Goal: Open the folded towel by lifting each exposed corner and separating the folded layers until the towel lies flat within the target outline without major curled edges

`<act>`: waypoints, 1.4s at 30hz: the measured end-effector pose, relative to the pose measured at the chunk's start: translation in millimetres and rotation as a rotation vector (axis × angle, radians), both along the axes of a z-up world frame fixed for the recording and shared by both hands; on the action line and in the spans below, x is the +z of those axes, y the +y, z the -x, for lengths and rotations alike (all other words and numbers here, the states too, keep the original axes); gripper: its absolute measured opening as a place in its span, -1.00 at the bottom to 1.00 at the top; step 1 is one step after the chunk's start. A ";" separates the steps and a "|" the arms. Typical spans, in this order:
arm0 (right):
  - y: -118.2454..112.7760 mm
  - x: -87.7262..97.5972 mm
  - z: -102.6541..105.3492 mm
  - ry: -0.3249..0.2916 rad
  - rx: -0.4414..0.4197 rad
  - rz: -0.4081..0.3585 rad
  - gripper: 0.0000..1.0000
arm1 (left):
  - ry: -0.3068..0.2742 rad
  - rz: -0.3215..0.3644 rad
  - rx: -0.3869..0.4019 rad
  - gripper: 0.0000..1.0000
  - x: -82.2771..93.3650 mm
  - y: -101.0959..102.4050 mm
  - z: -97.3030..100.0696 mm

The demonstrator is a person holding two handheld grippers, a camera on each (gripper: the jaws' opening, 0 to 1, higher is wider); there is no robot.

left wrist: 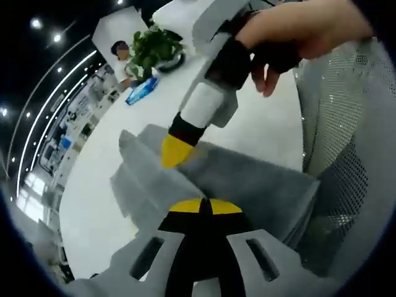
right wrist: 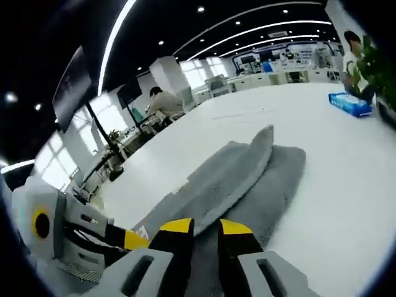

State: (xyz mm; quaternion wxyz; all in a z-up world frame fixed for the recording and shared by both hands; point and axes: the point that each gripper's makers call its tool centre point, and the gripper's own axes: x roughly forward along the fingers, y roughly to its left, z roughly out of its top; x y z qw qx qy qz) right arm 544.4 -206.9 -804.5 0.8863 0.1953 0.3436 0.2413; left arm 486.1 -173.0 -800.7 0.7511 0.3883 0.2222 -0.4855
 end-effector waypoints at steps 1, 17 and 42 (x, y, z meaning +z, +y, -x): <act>1.1 -5.1 0.8 0.018 0.000 -0.015 -0.77 | 0.016 0.016 0.008 -0.96 -0.7 0.1 -0.6; 5.8 -3.4 5.1 0.084 -0.055 -0.261 -1.00 | 0.347 0.468 0.813 -0.62 1.5 104.0 -76.5; -48.8 -7.7 8.9 0.101 -0.133 -0.088 -1.00 | 0.487 0.519 0.874 -0.99 -7.3 102.4 -65.0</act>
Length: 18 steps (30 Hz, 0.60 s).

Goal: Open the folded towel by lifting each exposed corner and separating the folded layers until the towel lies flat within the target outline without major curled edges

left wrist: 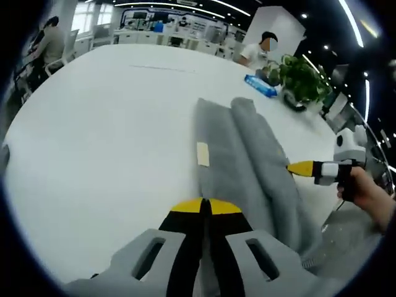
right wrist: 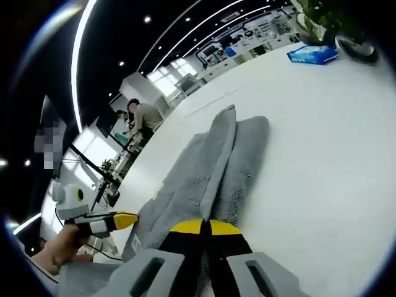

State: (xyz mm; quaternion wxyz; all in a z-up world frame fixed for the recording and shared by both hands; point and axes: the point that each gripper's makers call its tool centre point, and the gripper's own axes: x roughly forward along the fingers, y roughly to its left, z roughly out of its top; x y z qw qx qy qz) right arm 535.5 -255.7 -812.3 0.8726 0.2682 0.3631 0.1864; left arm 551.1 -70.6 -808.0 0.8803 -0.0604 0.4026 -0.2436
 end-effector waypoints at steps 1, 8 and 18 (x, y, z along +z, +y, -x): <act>-4.7 -0.2 0.1 0.001 -0.007 0.015 -1.00 | 0.001 -0.001 0.000 -0.99 0.0 0.2 0.0; -40.3 -11.5 18.1 0.120 -0.030 0.092 -1.00 | -0.011 -0.016 -0.015 -0.99 -0.1 1.0 -0.6; -61.2 -22.2 33.4 0.179 -0.021 0.205 -1.00 | -0.021 -0.028 -0.020 -0.99 1.8 2.1 0.2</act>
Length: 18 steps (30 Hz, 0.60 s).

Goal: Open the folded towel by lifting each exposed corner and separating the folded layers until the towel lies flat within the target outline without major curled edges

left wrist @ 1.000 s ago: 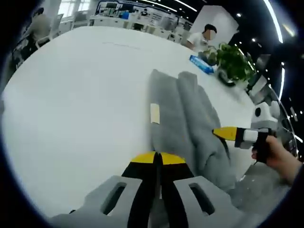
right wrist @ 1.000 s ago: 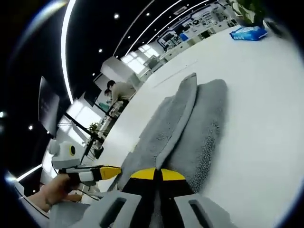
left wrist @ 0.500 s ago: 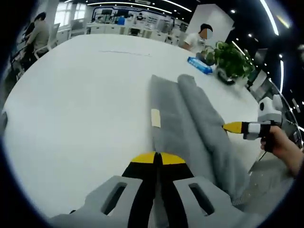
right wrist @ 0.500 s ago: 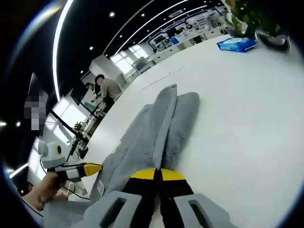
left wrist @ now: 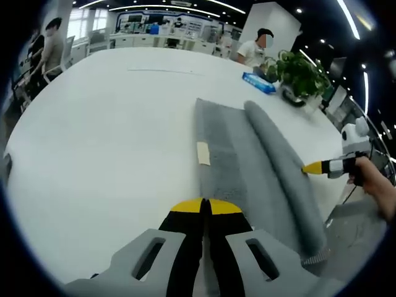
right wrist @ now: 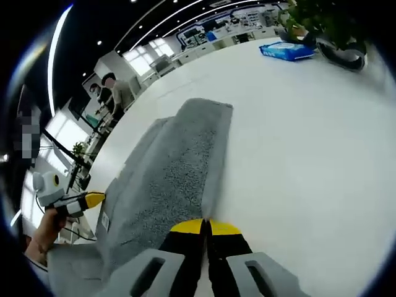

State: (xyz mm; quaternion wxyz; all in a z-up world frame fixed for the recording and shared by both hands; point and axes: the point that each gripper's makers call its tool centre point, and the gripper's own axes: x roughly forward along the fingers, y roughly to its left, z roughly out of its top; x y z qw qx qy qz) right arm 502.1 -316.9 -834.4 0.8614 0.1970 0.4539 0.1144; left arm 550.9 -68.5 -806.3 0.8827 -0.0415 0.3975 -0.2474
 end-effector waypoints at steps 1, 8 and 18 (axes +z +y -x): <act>-3.9 -0.5 1.8 0.004 -0.003 0.013 -1.00 | -0.001 0.000 0.001 -0.99 0.1 0.5 -0.4; -35.2 -1.1 11.2 0.016 -0.046 0.097 -1.00 | -0.001 0.002 0.006 -0.99 0.3 1.3 -0.7; -65.2 -1.6 19.7 0.023 -0.074 0.218 -1.00 | 0.006 -0.002 -0.007 -0.99 0.3 -3.5 0.0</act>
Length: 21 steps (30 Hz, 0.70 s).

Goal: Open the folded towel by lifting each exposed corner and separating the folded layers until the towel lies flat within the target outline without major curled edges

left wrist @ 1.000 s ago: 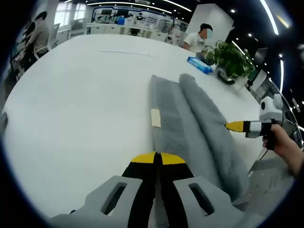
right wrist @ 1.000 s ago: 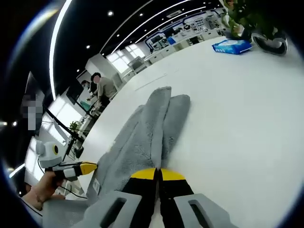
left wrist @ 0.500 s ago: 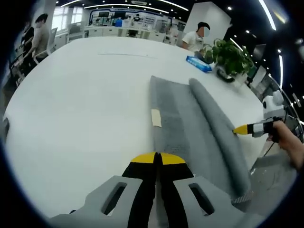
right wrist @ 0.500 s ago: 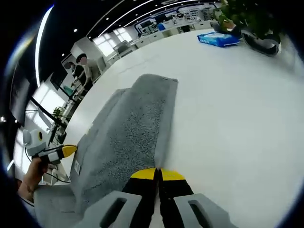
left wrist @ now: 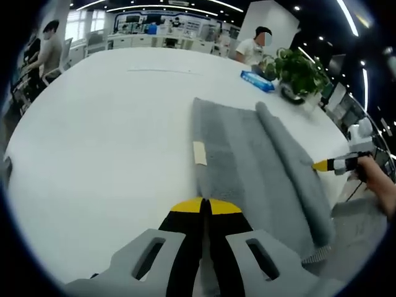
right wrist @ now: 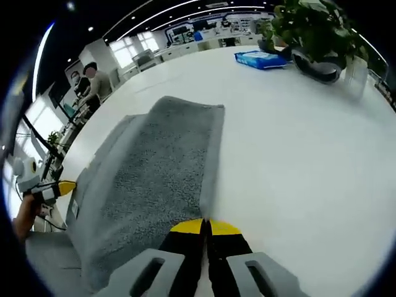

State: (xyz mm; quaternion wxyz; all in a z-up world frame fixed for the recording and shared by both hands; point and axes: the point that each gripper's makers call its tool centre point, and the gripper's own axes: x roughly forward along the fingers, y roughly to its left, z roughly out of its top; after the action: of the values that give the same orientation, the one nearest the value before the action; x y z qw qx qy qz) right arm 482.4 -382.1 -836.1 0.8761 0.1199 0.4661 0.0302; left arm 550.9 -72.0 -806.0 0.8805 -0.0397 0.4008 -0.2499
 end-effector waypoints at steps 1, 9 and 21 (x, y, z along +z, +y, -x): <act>-1.0 0.2 0.0 -0.001 0.002 0.005 -1.00 | 0.006 0.010 0.007 -0.99 0.6 -0.5 0.1; -25.1 1.2 7.4 0.004 0.013 0.124 -1.00 | 0.032 0.052 -0.017 -0.99 3.6 -12.2 6.1; -49.6 0.3 15.9 0.025 0.017 0.232 -1.00 | 0.023 0.039 -0.056 -0.99 4.6 -15.8 11.3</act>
State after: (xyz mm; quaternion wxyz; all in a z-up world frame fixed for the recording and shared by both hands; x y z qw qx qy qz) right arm 466.5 -431.7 -835.8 0.8779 0.0142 0.4784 -0.0179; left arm 539.6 -87.8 -801.4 0.8676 -0.0487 0.4067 -0.2818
